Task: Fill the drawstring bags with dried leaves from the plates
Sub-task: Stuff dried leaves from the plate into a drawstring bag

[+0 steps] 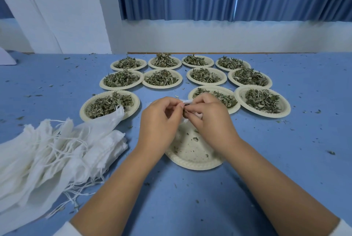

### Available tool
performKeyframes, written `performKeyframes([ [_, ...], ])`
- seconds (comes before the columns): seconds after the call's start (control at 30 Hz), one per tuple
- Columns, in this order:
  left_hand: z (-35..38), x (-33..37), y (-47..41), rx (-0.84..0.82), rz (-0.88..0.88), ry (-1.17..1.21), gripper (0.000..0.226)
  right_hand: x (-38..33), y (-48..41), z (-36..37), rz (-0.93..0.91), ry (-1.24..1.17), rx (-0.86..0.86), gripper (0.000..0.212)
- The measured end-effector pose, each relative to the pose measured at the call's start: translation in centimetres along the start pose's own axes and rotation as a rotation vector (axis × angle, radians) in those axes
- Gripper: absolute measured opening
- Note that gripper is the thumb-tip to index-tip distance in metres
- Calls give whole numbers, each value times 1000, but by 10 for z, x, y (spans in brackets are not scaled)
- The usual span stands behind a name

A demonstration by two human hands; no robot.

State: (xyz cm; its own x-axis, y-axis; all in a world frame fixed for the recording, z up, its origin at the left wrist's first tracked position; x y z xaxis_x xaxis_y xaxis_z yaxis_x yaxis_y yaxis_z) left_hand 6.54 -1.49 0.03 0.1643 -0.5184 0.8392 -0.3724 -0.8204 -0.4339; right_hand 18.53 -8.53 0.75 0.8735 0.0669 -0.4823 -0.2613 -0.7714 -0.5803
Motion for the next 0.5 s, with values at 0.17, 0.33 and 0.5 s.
performKeyframes([
  [0.17,0,1,0,-6,5,0,11,-4,1,3,-2,22,-34,10],
  [0.33,0,3,1,-30,15,8,8,-3,-2,0,54,47,-81,7],
  [0.5,-4,3,-1,0,1,-13,8,-2,-1,-3,77,-89,-203,21],
])
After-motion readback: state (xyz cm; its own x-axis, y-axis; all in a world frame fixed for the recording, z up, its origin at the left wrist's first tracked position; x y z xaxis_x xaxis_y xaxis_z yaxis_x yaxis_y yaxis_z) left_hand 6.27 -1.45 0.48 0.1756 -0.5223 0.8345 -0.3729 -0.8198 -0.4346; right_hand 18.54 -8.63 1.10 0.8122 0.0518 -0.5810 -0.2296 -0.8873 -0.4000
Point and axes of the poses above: each hand's wrist, its own y-axis away from the middle knuckle, its own z-axis out of the palm, x = y × z, the point moved 1 cm from there along -y, towards the middle knuckle, and after that the axes turned 2 degrees about -z, right-handed, at the moved point
